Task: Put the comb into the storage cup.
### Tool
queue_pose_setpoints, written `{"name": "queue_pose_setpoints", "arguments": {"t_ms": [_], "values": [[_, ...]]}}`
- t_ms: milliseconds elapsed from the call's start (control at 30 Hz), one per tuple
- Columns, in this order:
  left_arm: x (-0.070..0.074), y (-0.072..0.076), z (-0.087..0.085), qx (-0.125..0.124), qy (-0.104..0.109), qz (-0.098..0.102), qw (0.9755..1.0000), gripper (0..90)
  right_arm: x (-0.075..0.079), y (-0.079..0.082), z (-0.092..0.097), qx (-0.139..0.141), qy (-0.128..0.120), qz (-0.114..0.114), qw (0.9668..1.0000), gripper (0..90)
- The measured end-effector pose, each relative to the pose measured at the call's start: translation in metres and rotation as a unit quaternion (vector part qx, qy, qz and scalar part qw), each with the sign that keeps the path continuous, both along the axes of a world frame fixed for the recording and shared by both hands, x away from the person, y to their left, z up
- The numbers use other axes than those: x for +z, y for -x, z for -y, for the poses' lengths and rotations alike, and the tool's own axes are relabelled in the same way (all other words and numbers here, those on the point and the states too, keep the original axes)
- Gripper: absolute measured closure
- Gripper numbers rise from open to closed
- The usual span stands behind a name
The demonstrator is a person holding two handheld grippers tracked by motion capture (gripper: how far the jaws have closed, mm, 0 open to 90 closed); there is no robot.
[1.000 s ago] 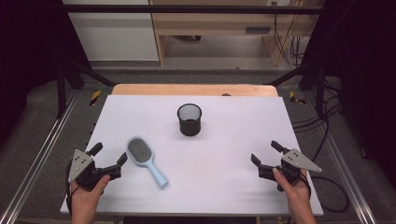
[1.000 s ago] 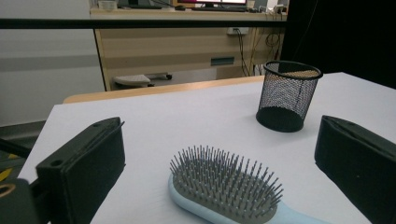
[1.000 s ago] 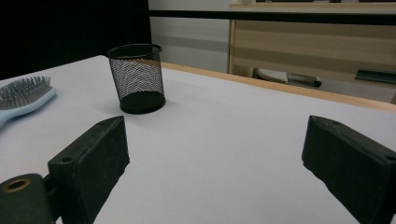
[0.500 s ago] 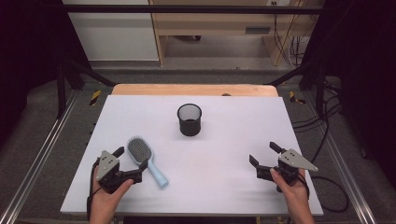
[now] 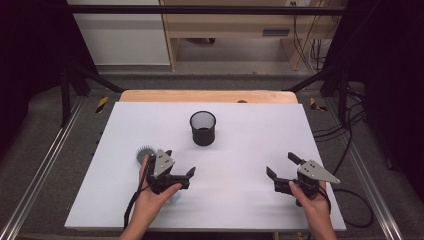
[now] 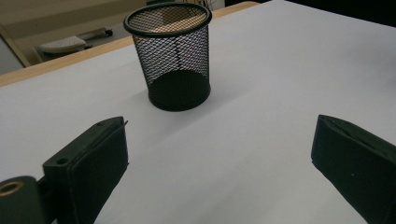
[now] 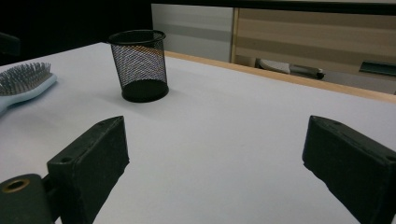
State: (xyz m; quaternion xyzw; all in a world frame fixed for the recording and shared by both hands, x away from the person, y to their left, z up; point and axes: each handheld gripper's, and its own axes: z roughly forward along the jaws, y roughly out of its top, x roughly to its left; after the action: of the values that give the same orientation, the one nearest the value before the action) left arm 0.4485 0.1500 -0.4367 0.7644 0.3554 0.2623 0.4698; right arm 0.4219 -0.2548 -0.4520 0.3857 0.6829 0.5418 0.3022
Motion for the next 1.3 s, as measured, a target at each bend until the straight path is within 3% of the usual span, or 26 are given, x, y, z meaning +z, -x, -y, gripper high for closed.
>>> {"name": "queue_pose_setpoints", "arguments": {"t_ms": [167,333,567,700,733,767,800,833,900,967,1000,1133,1267,1300], "values": [[0.003,-0.009,0.012,0.001,0.017,-0.002,0.9998,4.6,0.000,-0.001,-0.001,0.003,0.003,0.001,1.0000,7.2],[0.000,-0.009,0.013,0.000,0.008,-0.010,0.9999,9.7,-0.001,-0.001,-0.001,0.002,0.004,-0.001,1.0000,7.2],[-0.008,-0.001,0.010,-0.005,0.009,-0.021,0.9997,27.4,-0.001,-0.001,-0.004,0.005,0.008,-0.003,0.9999,7.1],[-0.009,0.001,0.007,-0.009,0.008,-0.031,0.9994,47.3,-0.001,-0.001,-0.005,0.005,0.011,-0.004,0.9999,7.1],[-0.010,0.002,0.006,-0.011,0.006,-0.034,0.9993,47.3,-0.001,-0.001,-0.005,0.005,0.011,-0.004,0.9999,7.1],[-0.011,0.004,0.005,-0.014,0.000,-0.042,0.9990,59.0,-0.001,-0.001,-0.005,0.003,0.010,-0.005,0.9999,7.1],[-0.011,0.004,0.005,-0.014,0.000,-0.042,0.9990,63.8,-0.001,-0.001,-0.005,0.003,0.010,-0.005,0.9999,7.1],[-0.012,0.004,0.005,-0.018,0.000,-0.047,0.9987,63.8,-0.001,-0.002,-0.005,0.002,0.010,-0.004,0.9999,7.2],[-0.013,0.006,0.004,-0.025,-0.008,-0.061,0.9978,76.8,-0.001,-0.002,-0.004,0.002,0.010,-0.004,0.9999,7.1],[-0.014,0.006,0.004,-0.026,-0.010,-0.064,0.9975,80.1,-0.001,-0.002,-0.005,0.003,0.010,-0.005,0.9999,7.1],[-0.015,0.007,0.004,-0.031,-0.012,-0.076,0.9965,86.1,-0.001,-0.002,-0.005,0.006,0.011,-0.005,0.9999,7.1],[-0.018,0.008,0.004,-0.033,-0.018,-0.098,0.9944,89.6,0.000,-0.002,-0.006,0.008,0.011,-0.004,0.9999,7.1],[-0.025,0.006,-0.002,-0.032,-0.041,-0.132,0.9898,89.8,-0.001,-0.002,-0.009,0.014,0.012,-0.006,0.9998,7.1],[-0.025,0.006,-0.002,-0.032,-0.041,-0.132,0.9898,89.8,-0.001,-0.001,-0.009,0.014,0.014,-0.006,0.9998,7.1]]}}
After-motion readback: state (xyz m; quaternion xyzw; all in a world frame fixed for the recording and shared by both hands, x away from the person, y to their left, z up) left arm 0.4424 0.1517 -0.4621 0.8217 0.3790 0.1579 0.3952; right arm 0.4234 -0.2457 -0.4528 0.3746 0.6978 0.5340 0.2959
